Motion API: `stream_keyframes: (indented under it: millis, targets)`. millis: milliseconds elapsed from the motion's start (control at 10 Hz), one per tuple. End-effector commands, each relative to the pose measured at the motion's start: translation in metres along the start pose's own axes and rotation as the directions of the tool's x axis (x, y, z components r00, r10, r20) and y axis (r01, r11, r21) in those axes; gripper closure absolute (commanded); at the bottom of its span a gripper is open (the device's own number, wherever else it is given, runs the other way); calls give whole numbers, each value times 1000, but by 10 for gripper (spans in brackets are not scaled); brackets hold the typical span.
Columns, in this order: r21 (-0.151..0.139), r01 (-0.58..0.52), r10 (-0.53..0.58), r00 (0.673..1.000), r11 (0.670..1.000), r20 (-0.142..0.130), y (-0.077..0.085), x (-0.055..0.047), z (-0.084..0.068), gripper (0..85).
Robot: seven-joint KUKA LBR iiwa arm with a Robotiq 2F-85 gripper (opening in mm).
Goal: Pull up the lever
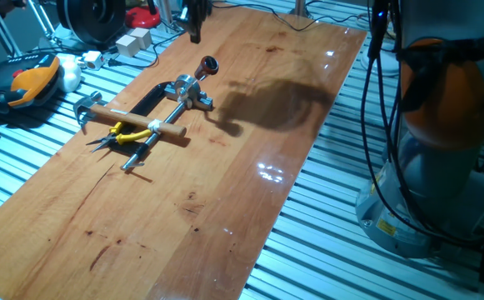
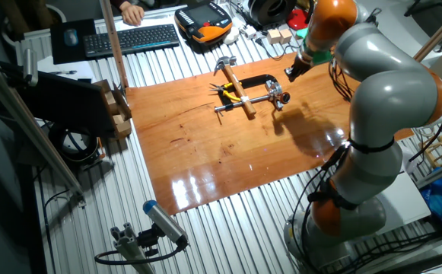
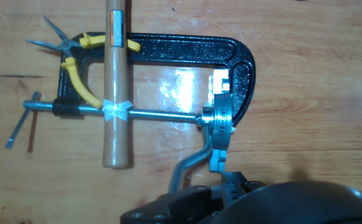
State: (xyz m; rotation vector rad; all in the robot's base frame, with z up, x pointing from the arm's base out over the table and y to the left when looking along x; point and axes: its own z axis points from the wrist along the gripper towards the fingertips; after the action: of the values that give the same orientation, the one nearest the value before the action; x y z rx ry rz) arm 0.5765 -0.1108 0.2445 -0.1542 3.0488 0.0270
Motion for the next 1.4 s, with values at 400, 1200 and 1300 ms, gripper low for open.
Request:
stream_keyframes:
  millis: [400, 1200, 1300]
  targets:
    - [19, -22, 22, 1000, 1000, -3, 11, 2, -18, 850]
    - [26, -42, 42, 999, 999, 20, 23, 5, -25, 850]
    - [28, -42, 42, 999, 999, 18, 24, 5, -25, 850]
